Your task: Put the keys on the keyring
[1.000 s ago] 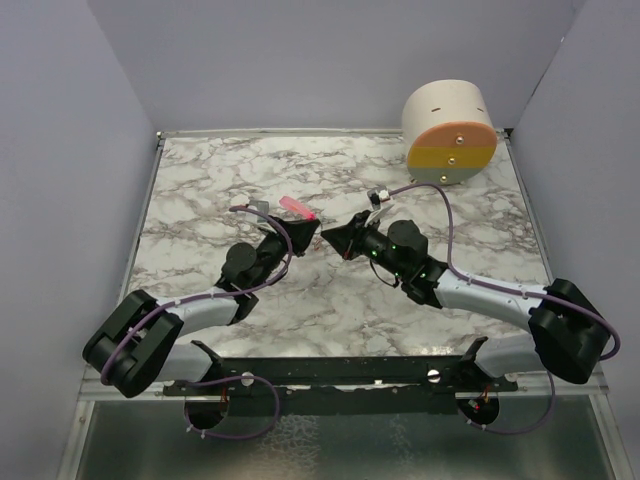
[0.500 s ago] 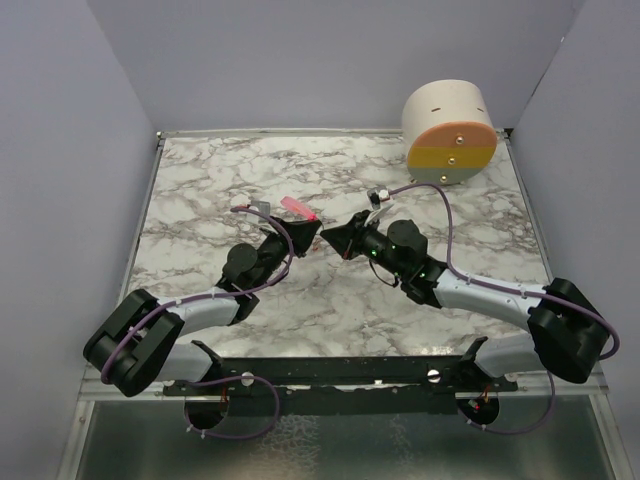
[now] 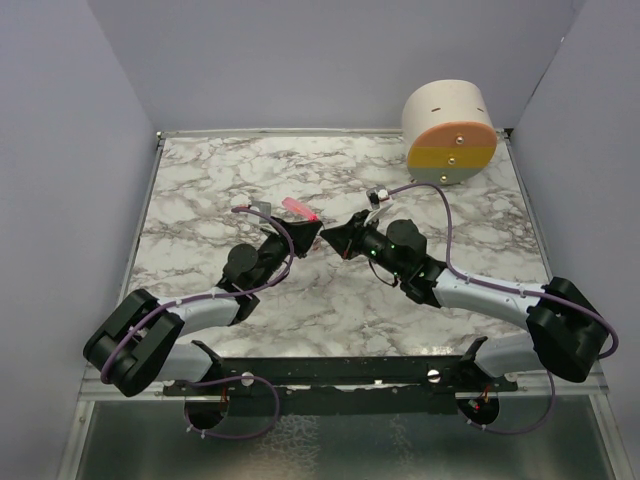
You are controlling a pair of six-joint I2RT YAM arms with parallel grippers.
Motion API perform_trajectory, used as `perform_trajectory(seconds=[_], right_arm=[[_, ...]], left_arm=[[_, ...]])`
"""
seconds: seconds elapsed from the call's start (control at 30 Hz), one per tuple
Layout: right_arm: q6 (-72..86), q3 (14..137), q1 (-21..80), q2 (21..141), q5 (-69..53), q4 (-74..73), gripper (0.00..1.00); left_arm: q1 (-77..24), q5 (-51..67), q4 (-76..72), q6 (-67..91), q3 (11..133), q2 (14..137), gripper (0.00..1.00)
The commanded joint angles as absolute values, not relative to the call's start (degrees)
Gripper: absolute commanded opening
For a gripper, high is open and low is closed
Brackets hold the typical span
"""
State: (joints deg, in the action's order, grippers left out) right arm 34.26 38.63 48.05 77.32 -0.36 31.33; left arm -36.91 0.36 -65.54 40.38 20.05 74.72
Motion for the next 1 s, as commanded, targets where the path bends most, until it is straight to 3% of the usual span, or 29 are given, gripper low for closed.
perform_trajectory(seconds=[0.0,0.97], right_arm=[[34.48,40.42,48.43,77.26,0.62,32.47,0.01],[33.94,40.36,48.25,76.02,3.75,29.4,0.01]], left_arm=[[-37.36,-0.04,-68.2,39.91,20.95,74.62,0.0],[-37.57,0.12,-68.12,39.21,20.18,72.54,0.0]])
